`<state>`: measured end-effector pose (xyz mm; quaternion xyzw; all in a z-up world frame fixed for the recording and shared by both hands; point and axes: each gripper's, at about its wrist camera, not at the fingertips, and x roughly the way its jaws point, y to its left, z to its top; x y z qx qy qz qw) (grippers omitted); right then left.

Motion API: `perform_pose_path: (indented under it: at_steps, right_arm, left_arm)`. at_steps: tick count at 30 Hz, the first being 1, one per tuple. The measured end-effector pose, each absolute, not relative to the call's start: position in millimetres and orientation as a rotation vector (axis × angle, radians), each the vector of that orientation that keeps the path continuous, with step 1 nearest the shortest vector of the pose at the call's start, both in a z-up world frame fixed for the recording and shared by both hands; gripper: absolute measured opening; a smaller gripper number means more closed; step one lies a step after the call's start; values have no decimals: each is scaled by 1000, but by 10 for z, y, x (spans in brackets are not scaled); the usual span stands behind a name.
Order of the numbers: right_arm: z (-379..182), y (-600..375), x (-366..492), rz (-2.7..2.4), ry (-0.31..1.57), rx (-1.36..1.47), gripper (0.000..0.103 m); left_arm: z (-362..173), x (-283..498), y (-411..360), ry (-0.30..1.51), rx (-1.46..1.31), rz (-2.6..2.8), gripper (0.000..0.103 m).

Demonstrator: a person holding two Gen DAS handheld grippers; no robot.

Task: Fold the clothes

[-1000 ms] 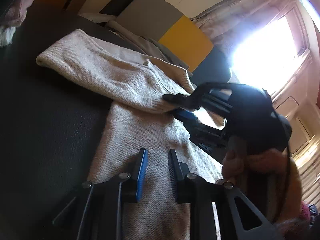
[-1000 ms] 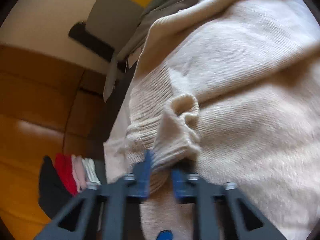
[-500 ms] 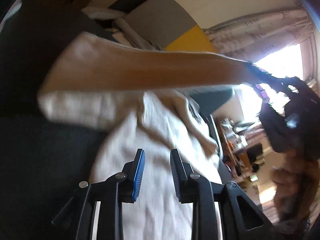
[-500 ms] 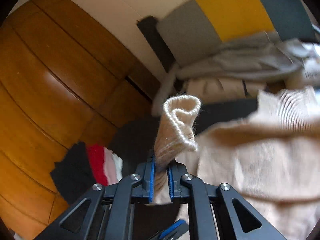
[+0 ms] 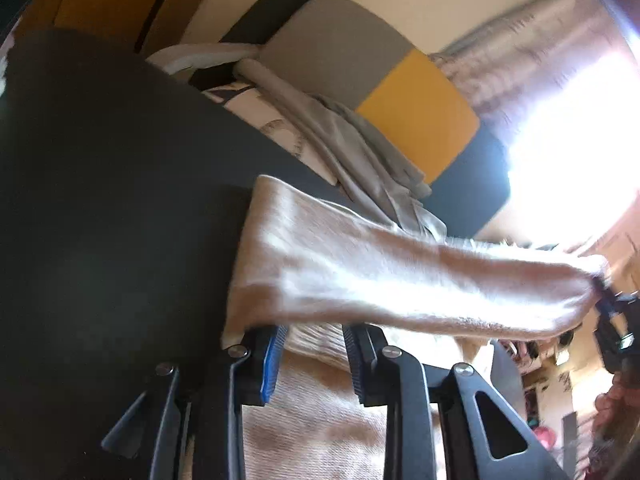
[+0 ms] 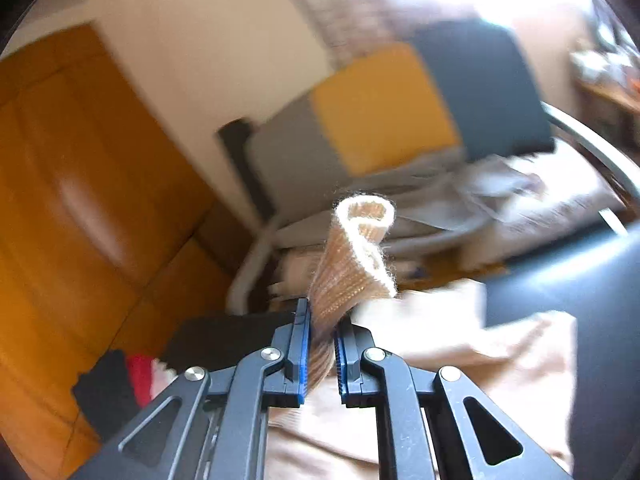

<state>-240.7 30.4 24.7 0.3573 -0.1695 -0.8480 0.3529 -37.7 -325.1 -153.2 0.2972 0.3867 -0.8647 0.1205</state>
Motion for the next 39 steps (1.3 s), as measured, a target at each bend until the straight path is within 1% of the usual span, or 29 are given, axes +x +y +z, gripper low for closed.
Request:
perform_pose_path:
  at_steps: [3,6,9,13,15,19,20,21,24,29,31,32,34,35,36,39]
  right_arm:
    - [-101,812,-2488,-2233,-529,1022,11]
    - [-527,1140,-2477,-2245,-573,1131,11]
    - [-858,1354,-2475,-2264,-624,1202,11]
    - [-1160,1508,-2604,-2248,-697,1262,12]
    - [-1292,1567,-2651,-2198,-751,1314,19]
    - [-1414,1866,-2598,-2210,-917,1279,34]
    - [-1430,1977,-2574,-2212,-961,1261,43]
    - [-1439,2054,-2560,-2226,-977,1246,46]
    - [-1481,2203,-2574,-2203,-995,1201,46]
    - [-1486,2103,-2718,-2166,-868,1141,47]
    - [-1503,1984,-2810,-2142,-803,1183,46]
    - [-1506,1898,-2844,-2122,-745,1206,46]
    - [-1483,1764,-2872,-2124,-631,1252,39]
    - [-1453,1707,-2872,-2139,-574,1259,22]
    - [-1424,1649,-2872,-2153,-517,1265,8]
    - [-1208,1525,-2839,-2191,-360,1226,8]
  left_arm:
    - [-1571,-406,-3094,1064,904,-2560,27]
    - [-1618,-447,-3002,1017,948,-2563,27]
    - [-1628,-409,-2944,1001,973,-2565,27]
    - [-1645,-331,-2870,964,1019,-2568,27]
    - [-1662,-287,-2871,972,1025,-2558,27]
    - [-1637,-166,-2884,998,1010,-2566,27]
    - [-1612,-128,-2876,999,1009,-2580,27]
    - [-1581,-93,-2861,995,1010,-2600,27]
    - [-1471,24,-2785,949,1008,-2660,27]
    - [-1226,13,-2701,803,982,-2728,28]
    - [-1128,-105,-2687,737,978,-2763,28]
    - [-1079,-165,-2679,704,976,-2779,28]
    - [-982,-283,-2664,637,971,-2811,29]
    - [-951,-360,-2654,601,977,-2823,29]
    - [-948,-464,-2639,563,997,-2827,29]
    - [-1031,-790,-2649,442,1087,-2788,29]
